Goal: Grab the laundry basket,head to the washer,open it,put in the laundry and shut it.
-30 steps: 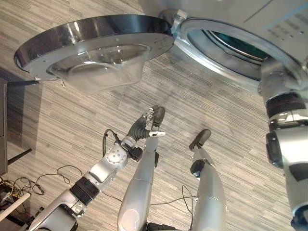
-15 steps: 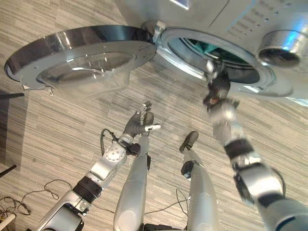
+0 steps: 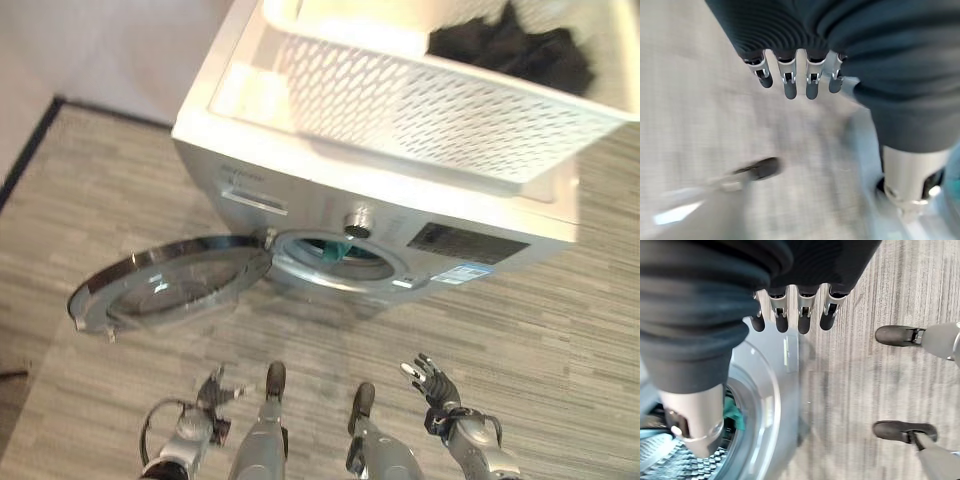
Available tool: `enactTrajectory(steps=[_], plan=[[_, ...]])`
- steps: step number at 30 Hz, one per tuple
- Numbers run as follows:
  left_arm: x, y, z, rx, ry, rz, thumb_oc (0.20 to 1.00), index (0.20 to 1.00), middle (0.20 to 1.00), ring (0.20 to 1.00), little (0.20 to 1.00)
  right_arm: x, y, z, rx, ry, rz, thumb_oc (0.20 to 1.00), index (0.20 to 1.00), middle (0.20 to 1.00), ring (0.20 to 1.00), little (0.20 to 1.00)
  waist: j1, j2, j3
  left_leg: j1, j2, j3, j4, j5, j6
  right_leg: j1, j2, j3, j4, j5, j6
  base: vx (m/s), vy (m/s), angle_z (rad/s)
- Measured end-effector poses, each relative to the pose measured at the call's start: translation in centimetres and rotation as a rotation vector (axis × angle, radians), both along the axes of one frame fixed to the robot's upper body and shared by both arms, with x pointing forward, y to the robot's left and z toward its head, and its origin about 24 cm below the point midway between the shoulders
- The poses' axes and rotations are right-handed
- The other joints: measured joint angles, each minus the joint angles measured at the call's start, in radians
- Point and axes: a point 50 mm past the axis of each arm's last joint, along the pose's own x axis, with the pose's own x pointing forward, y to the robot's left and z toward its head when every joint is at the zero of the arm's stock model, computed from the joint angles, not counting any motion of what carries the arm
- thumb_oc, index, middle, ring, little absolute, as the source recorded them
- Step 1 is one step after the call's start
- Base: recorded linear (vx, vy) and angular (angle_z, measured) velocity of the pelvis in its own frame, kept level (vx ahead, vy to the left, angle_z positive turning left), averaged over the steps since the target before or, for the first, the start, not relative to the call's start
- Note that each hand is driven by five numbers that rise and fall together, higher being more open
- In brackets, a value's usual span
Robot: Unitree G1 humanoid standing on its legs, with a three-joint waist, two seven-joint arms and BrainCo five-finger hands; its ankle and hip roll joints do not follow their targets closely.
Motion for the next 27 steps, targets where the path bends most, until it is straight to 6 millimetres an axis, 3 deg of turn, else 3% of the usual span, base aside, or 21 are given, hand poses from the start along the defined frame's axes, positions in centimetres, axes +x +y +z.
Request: enactTrajectory(steps=[3, 5, 6, 8, 12, 18, 20, 21, 24, 27], plan=[[-2.4, -0.5, -1.3, -0.022, 0.082, 0.082, 1.000, 1.000, 1.000, 1.000, 1.000, -0.1, -1.1, 0.2, -0.002, -0.007, -0.058, 1.000, 1.000, 1.000, 1.000, 1.000, -0.017, 0.015, -0.018, 0.045, 0.014, 0.017, -0.001, -0.008, -0.005, 0.034, 0.005, 0.020, 0.000, -0.002, -0.005, 0.03, 0.035, -0.20], [-5.1, -0.3, -2.3, -0.029, 0.179, 0.194, 1.000, 1.000, 1.000, 1.000, 1.000, 0.0, -1.7, 0.6, 0.012, -0.037, -0.119, 1.000, 1.000, 1.000, 1.000, 1.000, -0.030, 0.018, -0.038, 0.106, 0.018, 0.039, -0.001, -0.024, -0.007, 0.082, 0.008, 0.045, -0.001, -0.007, -0.008, 0.02, 0.022, -0.42], [-7.3, -0.1, -2.7, -0.022, 0.227, 0.226, 1.000, 1.000, 1.000, 1.000, 1.000, 0.1, -2.7, 1.8, -0.004, -0.093, -0.138, 1.000, 1.000, 1.000, 1.000, 1.000, -0.036, 0.025, -0.096, 0.131, 0.022, 0.062, -0.006, -0.037, -0.008, 0.093, 0.008, 0.062, -0.007, -0.017, -0.006, 0.03, 0.017, -0.39], [-8.7, 0.1, -2.8, -0.019, 0.255, 0.256, 1.000, 1.000, 1.000, 1.000, 1.000, 0.3, -4.2, 3.4, -0.035, -0.173, -0.197, 1.000, 1.000, 1.000, 1.000, 1.000, -0.039, 0.036, -0.135, 0.156, 0.026, 0.078, -0.006, -0.044, -0.009, 0.110, 0.012, 0.075, -0.009, -0.020, -0.005, 0.06, 0.022, -0.26], [-8.5, -0.2, -2.9, -0.022, 0.252, 0.251, 1.000, 1.000, 1.000, 1.000, 1.000, 1.1, -6.4, 7.3, -0.105, -0.351, -0.250, 1.000, 1.000, 1.000, 1.000, 1.000, -0.067, 0.053, -0.179, 0.177, 0.026, 0.079, -0.007, -0.050, -0.015, 0.131, 0.011, 0.078, -0.009, -0.025, -0.003, 0.06, 0.007, -0.01], [-7.6, -1.0, -2.8, -0.042, 0.225, 0.217, 1.000, 1.000, 1.000, 1.000, 1.000, 1.2, -9.8, 15.2, -0.242, -0.688, -0.398, 1.000, 1.000, 1.000, 1.000, 1.000, -0.090, 0.057, -0.187, 0.206, 0.024, 0.077, -0.007, -0.054, -0.008, 0.160, 0.010, 0.081, -0.009, -0.023, -0.001, 0.03, 0.001, -0.01], [-7.6, -1.1, -2.8, -0.045, 0.226, 0.217, 1.000, 1.000, 1.000, 1.000, 1.000, 1.2, -10.7, 17.0, -0.299, -0.743, -0.400, 1.000, 1.000, 1.000, 1.000, 1.000, -0.090, 0.056, -0.190, 0.206, 0.024, 0.077, -0.007, -0.055, -0.007, 0.160, 0.009, 0.083, -0.009, -0.022, 0.000, 0.02, -0.007, -0.04], [-7.2, -1.2, -2.8, -0.049, 0.213, 0.213, 1.000, 1.000, 1.000, 1.000, 1.000, 1.9, -11.5, 19.5, -0.394, -0.814, -0.379, 1.000, 1.000, 1.000, 1.000, 1.000, -0.090, 0.057, -0.190, 0.207, 0.024, 0.079, -0.007, -0.055, -0.006, 0.159, 0.009, 0.087, -0.009, -0.020, 0.001, 0.00, 0.000, 0.00], [-7.4, -1.5, -2.9, -0.060, 0.220, 0.207, 1.000, 1.000, 1.000, 1.000, 1.000, 2.8, -12.0, 22.7, -0.494, -0.912, -0.342, 1.000, 1.000, 1.000, 1.000, 1.000, -0.086, 0.053, -0.189, 0.218, 0.025, 0.081, -0.007, -0.054, -0.006, 0.166, 0.011, 0.094, -0.009, -0.020, 0.000, 0.01, -0.006, -0.04], [-7.9, -1.7, -3.0, -0.073, 0.240, 0.181, 1.000, 1.000, 1.000, 1.000, 1.000, 5.7, -11.8, 29.7, -0.712, -1.088, -0.211, 1.000, 1.000, 1.000, 1.000, 1.000, -0.078, 0.056, -0.190, 0.235, 0.024, 0.094, -0.007, -0.054, -0.005, 0.178, 0.010, 0.102, -0.009, -0.020, 0.001, 0.00, -0.005, -0.10]])
